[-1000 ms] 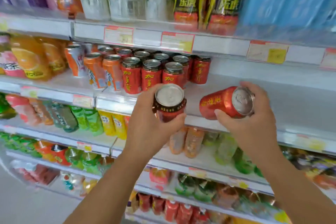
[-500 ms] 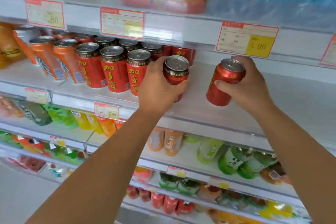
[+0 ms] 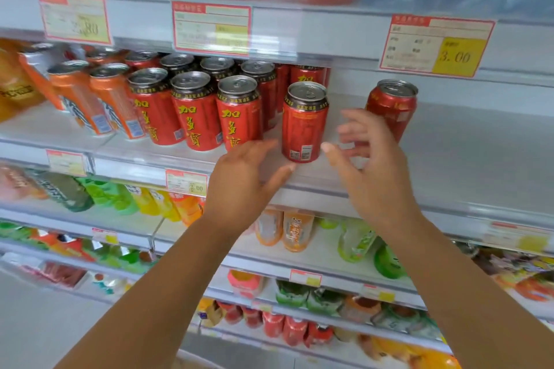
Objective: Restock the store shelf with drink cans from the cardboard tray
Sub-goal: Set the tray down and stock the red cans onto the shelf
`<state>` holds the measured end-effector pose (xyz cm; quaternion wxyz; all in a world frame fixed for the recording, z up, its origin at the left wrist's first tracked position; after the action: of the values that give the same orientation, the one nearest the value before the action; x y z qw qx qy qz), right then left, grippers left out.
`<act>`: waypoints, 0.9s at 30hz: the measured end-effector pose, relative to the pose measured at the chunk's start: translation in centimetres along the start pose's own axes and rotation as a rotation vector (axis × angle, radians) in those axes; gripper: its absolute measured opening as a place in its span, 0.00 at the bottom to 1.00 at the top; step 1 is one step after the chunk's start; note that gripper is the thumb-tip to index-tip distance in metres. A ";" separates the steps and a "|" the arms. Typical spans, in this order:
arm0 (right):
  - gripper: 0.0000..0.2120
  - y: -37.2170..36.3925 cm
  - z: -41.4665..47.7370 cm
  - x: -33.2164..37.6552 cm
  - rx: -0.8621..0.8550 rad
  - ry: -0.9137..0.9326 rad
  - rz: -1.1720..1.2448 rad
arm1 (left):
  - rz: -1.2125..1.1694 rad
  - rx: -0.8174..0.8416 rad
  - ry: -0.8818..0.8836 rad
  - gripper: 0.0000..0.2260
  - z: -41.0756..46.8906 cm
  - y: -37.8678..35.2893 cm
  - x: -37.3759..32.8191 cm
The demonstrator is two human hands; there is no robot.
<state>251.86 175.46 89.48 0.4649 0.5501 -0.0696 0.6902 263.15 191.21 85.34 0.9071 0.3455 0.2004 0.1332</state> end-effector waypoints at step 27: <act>0.32 -6.3 8.5 -1.4 0.118 -0.324 -0.065 | 0.173 -0.082 -0.256 0.24 -3.0 -1.7 3.7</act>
<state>262.23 172.95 88.97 0.4366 0.6825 -0.0849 0.5799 265.23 193.08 81.17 0.9238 0.3381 0.0468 0.1736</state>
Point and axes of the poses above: each hand's wrist, its own z-axis towards the middle knuckle, its own y-axis out of the back of the hand, x = y × z, the point moved 1 cm from there along z, towards the middle knuckle, and after that the axes turned 14 degrees about -y, right-handed, at the moved point
